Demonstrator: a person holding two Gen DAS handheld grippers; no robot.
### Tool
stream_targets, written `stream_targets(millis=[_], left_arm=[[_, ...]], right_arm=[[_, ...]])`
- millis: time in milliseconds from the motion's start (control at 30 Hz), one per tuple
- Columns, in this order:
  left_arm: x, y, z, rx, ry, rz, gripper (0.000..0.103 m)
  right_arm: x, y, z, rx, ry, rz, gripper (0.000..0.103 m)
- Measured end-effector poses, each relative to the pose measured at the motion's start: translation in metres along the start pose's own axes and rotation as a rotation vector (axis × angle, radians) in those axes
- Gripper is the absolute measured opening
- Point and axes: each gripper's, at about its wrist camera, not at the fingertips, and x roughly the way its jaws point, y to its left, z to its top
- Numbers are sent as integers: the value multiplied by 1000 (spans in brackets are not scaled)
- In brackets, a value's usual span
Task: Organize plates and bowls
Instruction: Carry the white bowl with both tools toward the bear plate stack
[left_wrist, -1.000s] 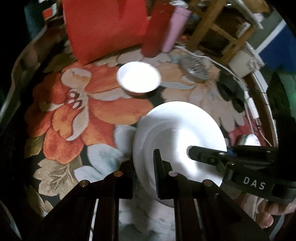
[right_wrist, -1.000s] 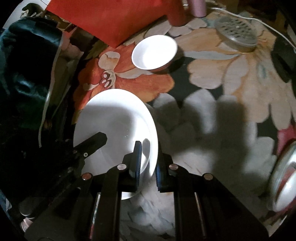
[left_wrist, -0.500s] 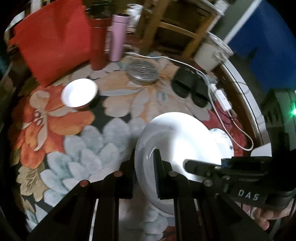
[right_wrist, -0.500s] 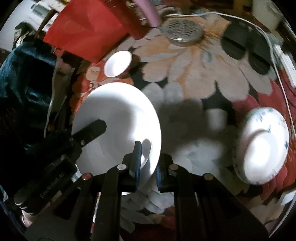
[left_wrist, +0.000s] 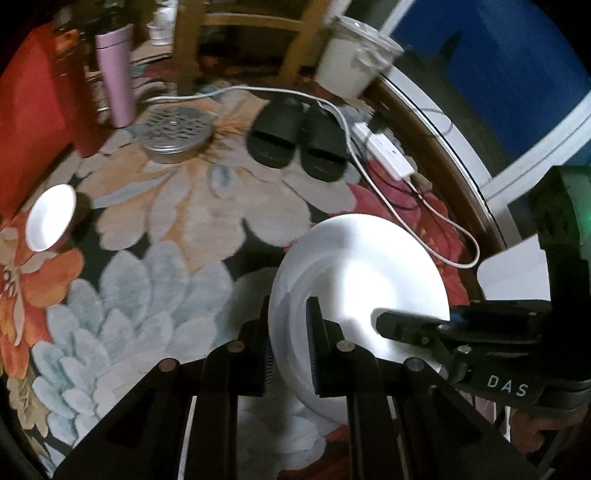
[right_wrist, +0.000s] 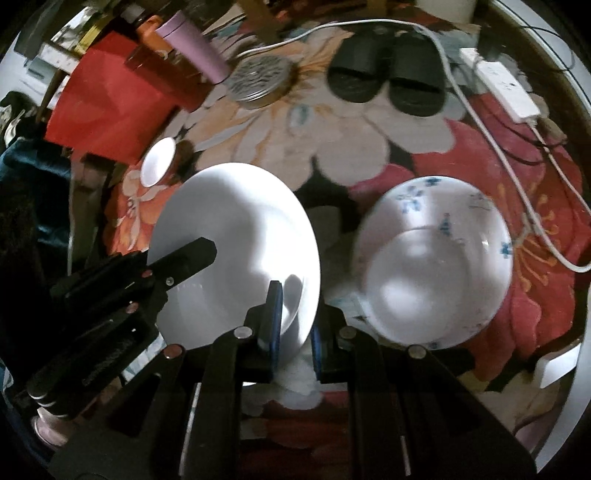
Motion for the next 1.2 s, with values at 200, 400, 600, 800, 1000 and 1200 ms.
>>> stream_targets(millis=[200,400,600,800,1000,1200], left_arm=[[36,-29,3,10,43,-34,14],[63,-56,1,21,75,-59,14],[78,-64,-5,27,101,-59,14],[93,-69,-12,41,134,-54,14],[106,-75,-16,69,161,-40,14],[120,-79,-19,93,185,-22,14]], right_arm=[[-1,-41,-3,55,-2,-34,15],[0,-75,-8,116,9,-56,15],[2,-88,-10,118,10,-82,15],[5,-97,-12,117,18,-94,15],[20,-106,-18,127,58,-113,15],[28,-114,-19,137,68,-127,15]])
